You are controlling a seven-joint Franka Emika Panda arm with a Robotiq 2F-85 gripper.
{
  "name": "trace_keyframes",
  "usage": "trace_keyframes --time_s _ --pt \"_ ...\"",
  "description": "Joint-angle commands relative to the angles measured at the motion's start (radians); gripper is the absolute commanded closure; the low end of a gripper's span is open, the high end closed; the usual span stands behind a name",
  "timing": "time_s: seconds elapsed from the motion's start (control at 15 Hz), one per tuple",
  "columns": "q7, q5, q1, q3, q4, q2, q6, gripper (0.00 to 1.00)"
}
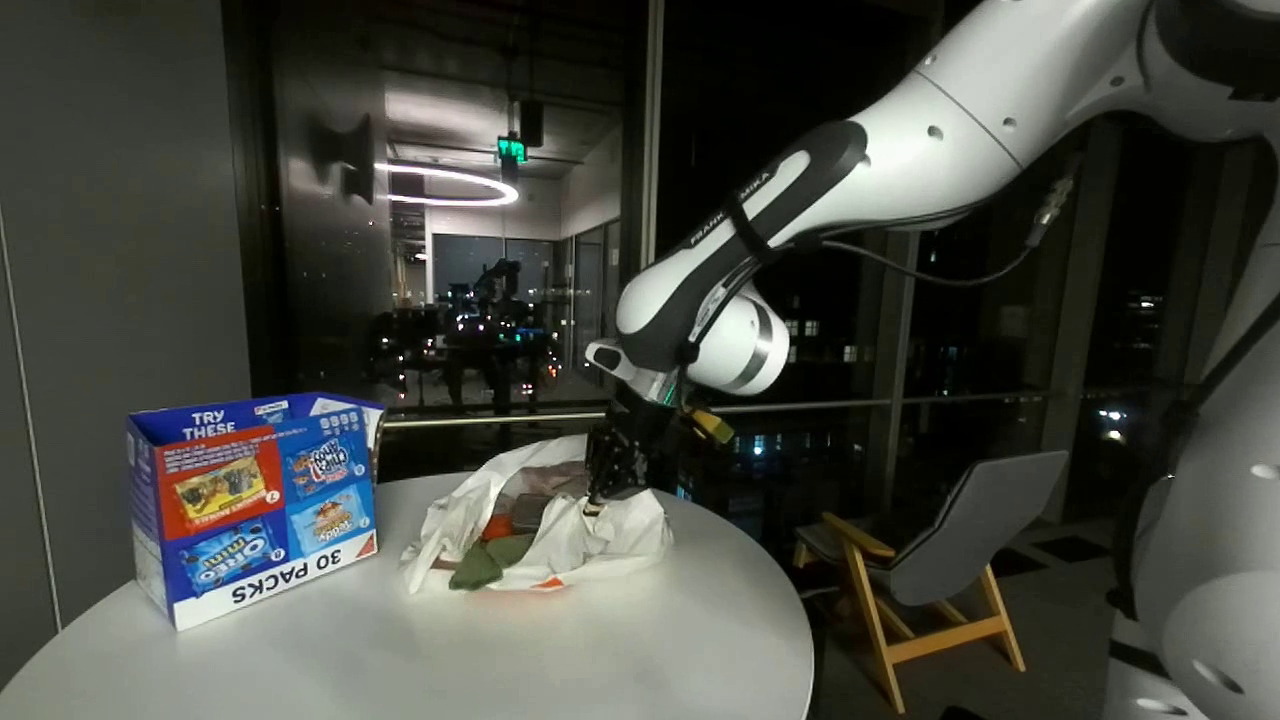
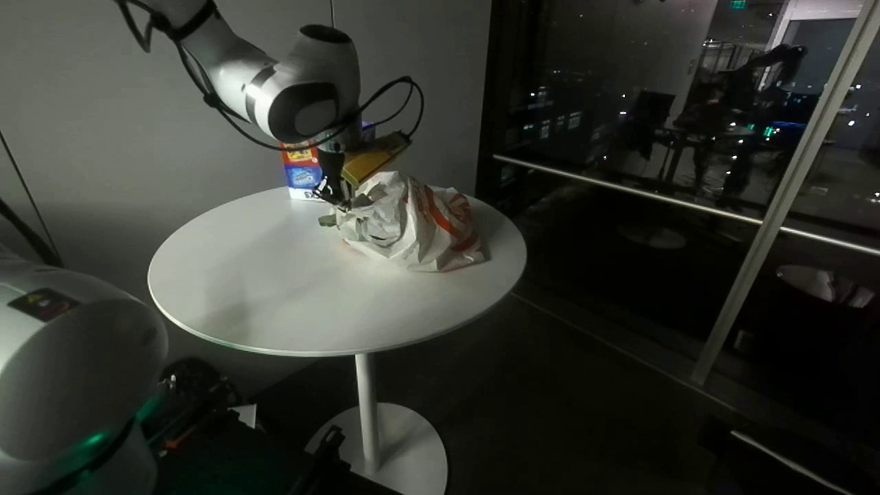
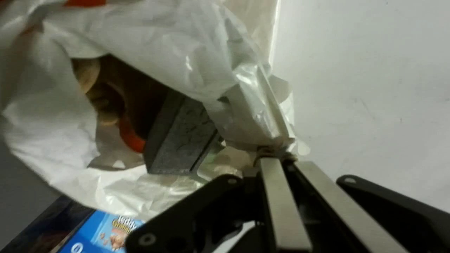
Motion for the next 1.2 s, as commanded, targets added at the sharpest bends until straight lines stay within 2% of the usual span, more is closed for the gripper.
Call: trace_keyframes --time_s 0.0,0.2,0.27,0.33,0.4,0.6,1.0,1.07,1.13 --pt "-0.201 0.247 0.065 -0.05 -0.195 -0.202 0.126 0.92" --pt "-0.336 0.411 0.127 -0.082 -0.349 -0.35 0.236 0.93" --pt "-0.41 0.493 0.173 -0.108 -0.387 -0.395 0.282 0.93" --pt "-0.497 0.589 0.13 -0.076 -0.265 -0.315 0.257 0.93" --pt "-0.568 0.665 0.152 -0.081 -0.29 -0.36 0.276 0.92" --pt "-0.795 0.873 0.14 -0.034 -0.274 -0.389 0.309 0.92" --pt "-1.223 1.267 0.197 -0.011 -0.26 -0.484 0.396 0.92" --pt "-1.088 1.149 0.187 0.022 -0.259 -0.513 0.401 0.93" --pt "-1.086 1.16 0.191 0.028 -0.259 -0.529 0.404 0.91"
